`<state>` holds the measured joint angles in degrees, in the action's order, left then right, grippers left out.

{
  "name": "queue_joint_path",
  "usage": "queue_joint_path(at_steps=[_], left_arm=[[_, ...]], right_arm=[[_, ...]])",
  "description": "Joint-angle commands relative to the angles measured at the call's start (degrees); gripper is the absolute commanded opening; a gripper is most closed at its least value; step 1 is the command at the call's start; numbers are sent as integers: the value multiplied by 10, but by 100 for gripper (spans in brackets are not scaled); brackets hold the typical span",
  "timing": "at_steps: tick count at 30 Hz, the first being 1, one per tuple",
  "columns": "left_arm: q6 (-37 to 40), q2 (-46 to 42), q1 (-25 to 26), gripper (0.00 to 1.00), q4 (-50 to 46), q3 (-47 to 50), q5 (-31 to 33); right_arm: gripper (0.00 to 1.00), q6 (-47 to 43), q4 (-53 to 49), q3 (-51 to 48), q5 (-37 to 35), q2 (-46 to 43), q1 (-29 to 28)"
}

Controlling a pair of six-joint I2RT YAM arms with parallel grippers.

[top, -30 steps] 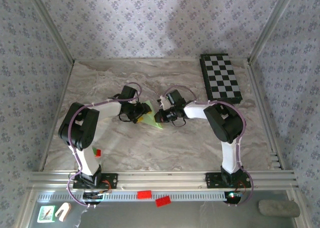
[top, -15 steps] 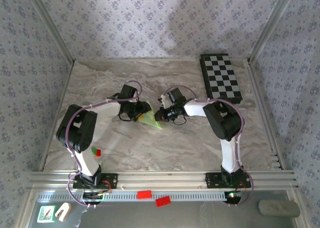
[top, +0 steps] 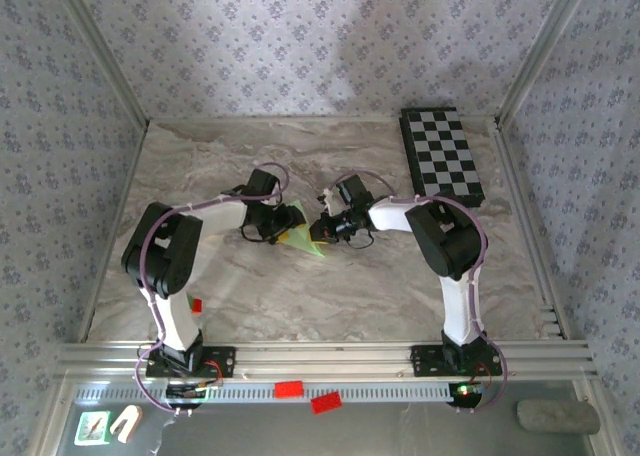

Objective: Fold a paper plane with a square sheet of paper (pick it up from the middle)
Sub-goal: Fourth fold the wing at the center of the table.

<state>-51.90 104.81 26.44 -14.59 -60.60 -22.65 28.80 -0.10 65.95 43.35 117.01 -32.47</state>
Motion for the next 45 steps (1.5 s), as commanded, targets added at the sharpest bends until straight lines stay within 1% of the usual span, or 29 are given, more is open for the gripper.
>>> queue_joint_path(at_steps=[1,3,8,13,17,28,38,45], left_arm=[[4,26,9,58,-73,-13,26],[2,35,11,57,-106,-22,43],[-11,53,15,56,-155,-29,68],[-23,66,18,56,-183,-37,83],[-29,74,18,56,-187,-38,86],[-30,78,18,56,-189,-37,84],[-31,77,18,56,-189,-37,83],[-30,66,18,56,-183,-39,80]], right_arm=[[8,3,-14,12,11,7,3],[11,-4,-13,8,7,0,4],[16,-35,-24,1,-15,-21,3],[19,-65,-27,-14,-32,-41,-1],[19,-77,-36,-17,-37,-46,-5],[18,-89,-63,-18,-37,-37,-11],[11,-87,-74,-21,-42,-30,-11],[8,-77,-74,-22,-36,-19,-9]])
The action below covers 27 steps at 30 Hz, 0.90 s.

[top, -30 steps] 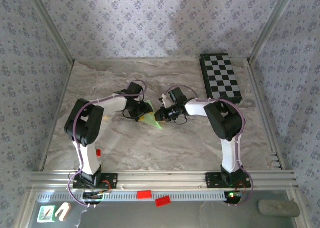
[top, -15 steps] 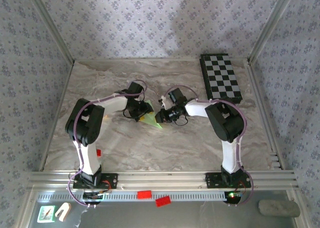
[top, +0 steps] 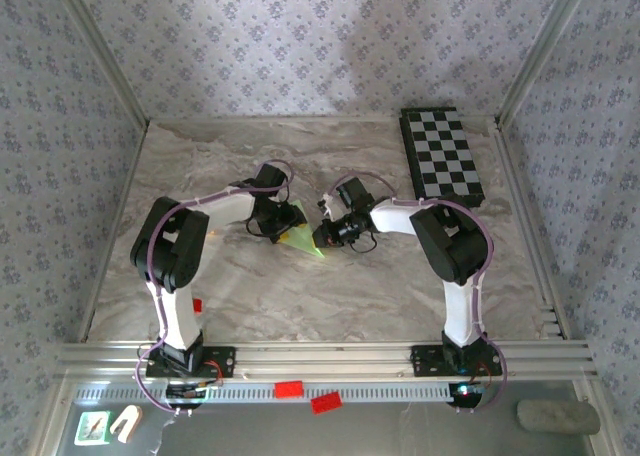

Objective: Fold a paper plane with a square sheet of paper (pick it up from the middle)
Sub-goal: Fourth fold the wing at the center of the table.

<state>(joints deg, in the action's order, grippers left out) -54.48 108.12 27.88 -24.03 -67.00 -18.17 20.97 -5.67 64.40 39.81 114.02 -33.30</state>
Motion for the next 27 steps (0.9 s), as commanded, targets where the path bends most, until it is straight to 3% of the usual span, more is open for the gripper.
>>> queue_joint_path(at_steps=[1,11,16,27], left_arm=[[-4,31,3,56,-87,24,33],[23,-46,-17,57,19,10,-32],[29,-94,-32,57,92,54,-56],[-15,-79,-33,37,300,144,-156]], right_arm=[[8,2,-18,-7,1,13,1],[6,20,-16,-5,31,34,14],[6,28,-14,-3,40,38,20],[6,35,-19,2,47,44,23]])
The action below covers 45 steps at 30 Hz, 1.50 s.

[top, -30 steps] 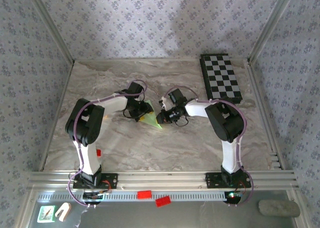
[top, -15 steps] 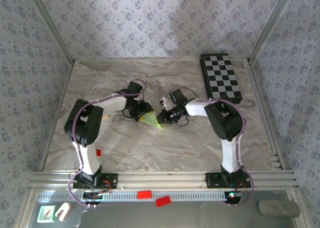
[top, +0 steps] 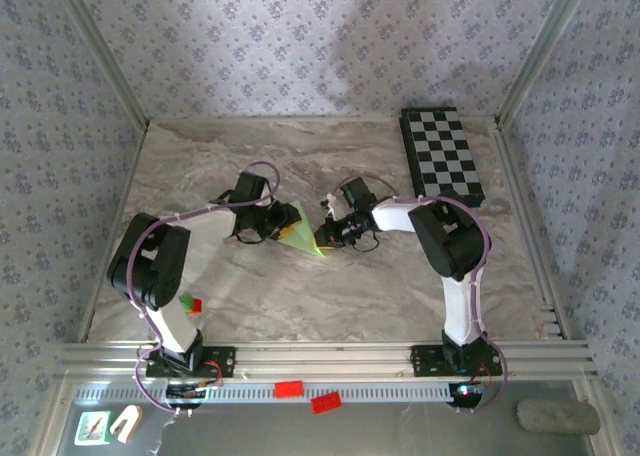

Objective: Fold a paper plane with a square sheet of paper (pick it up from the middle)
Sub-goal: Fourth fold the wing at the center of the table.

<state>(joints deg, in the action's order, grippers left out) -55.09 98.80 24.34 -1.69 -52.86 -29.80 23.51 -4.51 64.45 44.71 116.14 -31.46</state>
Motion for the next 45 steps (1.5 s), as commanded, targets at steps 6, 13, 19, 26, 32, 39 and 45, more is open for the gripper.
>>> queue_joint_path(at_steps=[6,13,19,26,32,39,45], left_arm=[[-8,43,4,30,88,-2,-44],[-7,65,3,27,95,-4,-46],[-10,77,4,27,98,-11,-44],[-9,82,4,27,99,-13,-41],[-9,81,3,28,97,-12,-41],[-8,79,4,28,93,-12,-40],[-8,79,4,28,94,-11,-40]], right_arm=[[6,13,-29,2,-1,26,5],[7,14,-30,2,-1,28,7],[9,13,-34,2,-5,29,6],[12,12,-40,2,-11,27,6],[14,10,-44,0,-6,6,6],[15,-2,-77,2,12,-24,5],[15,-11,-97,-3,10,-27,4]])
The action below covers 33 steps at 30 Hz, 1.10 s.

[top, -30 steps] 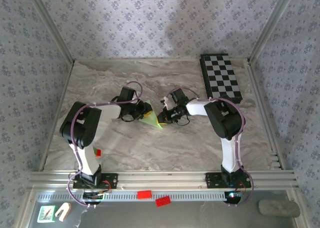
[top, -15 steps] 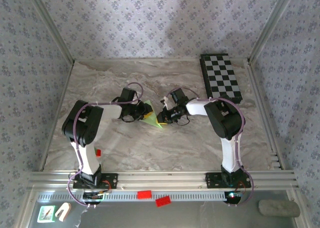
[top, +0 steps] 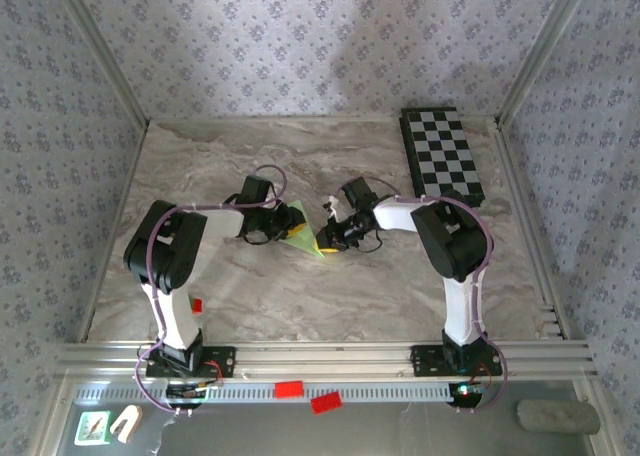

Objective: Fold a paper plane with a square sheet of paper (pick it up from the middle)
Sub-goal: Fourth fold the wing at the center of the table.

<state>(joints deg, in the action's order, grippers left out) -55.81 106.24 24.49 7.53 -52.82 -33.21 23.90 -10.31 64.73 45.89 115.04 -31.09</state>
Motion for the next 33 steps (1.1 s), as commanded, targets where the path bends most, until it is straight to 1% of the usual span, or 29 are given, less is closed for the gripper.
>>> queue_joint_path(at_steps=[1,8,14,17,23,27,33], left_arm=[[-1,5,2,28,2,-12,-6],[-1,7,2,28,0,-13,-6],[-1,8,2,28,1,-13,-8],[-2,7,2,28,1,-14,-9],[-1,6,2,28,-2,-13,-9],[-1,5,2,28,-1,-15,-9],[-1,6,2,28,-1,-16,-10]], right_arm=[[15,-16,-42,-7,-7,-15,-1],[12,-20,-50,-7,-35,3,-1],[12,-18,-57,-3,-50,9,-1],[14,-10,-45,-6,-52,-13,-1],[25,8,-39,-7,-56,-69,1],[25,9,-54,4,-75,-84,-7],[19,-8,-79,41,-92,-69,-33]])
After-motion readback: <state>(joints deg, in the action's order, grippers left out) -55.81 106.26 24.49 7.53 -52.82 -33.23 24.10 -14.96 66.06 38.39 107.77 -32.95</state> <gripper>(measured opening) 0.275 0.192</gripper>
